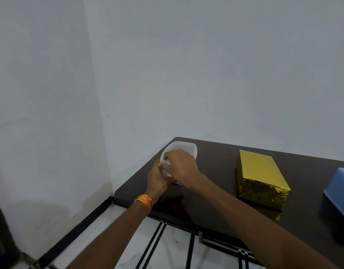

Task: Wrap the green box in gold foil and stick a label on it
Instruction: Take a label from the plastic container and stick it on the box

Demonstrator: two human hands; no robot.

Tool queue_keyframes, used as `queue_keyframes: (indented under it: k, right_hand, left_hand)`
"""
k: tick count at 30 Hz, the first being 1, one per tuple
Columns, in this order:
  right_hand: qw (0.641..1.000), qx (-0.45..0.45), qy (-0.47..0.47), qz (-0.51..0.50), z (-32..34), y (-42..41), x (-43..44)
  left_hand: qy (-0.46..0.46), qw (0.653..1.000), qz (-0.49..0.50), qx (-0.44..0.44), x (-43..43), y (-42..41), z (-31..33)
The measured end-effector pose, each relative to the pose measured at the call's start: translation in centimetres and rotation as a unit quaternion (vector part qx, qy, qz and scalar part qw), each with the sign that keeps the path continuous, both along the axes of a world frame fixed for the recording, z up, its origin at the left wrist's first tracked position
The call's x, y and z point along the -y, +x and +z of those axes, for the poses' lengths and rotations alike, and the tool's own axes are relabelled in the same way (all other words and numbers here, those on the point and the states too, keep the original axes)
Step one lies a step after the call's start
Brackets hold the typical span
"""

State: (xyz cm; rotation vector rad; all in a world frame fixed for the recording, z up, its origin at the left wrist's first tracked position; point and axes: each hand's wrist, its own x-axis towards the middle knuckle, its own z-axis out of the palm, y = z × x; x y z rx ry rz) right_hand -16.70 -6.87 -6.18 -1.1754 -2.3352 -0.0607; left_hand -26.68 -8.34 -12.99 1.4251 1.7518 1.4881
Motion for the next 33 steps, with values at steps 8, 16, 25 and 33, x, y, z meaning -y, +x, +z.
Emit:
queue_keyframes:
  k: [8, 16, 25, 33]
  right_hand:
    - [0.991, 0.107, 0.084, -0.004, 0.0, -0.7, -0.6]
    - [0.954, 0.259, 0.146, 0.034, 0.4, -1.2, -0.3]
    - [0.989, 0.107, 0.106, 0.002, 0.1, -1.1, -0.5]
    - [0.993, -0.075, -0.072, 0.064, 1.7, 0.3, -5.4]
  left_hand:
    - [-0.014, 0.997, 0.055, -0.045, -1.0, 0.6, 0.0]
    - [0.044, 0.997, 0.059, -0.039, -1.0, -0.2, -0.8]
    - [-0.028, 0.992, 0.088, -0.091, -1.8, 0.3, -0.7]
    - [-0.009, 0.997, 0.052, -0.050, -1.1, 0.0, 0.1]
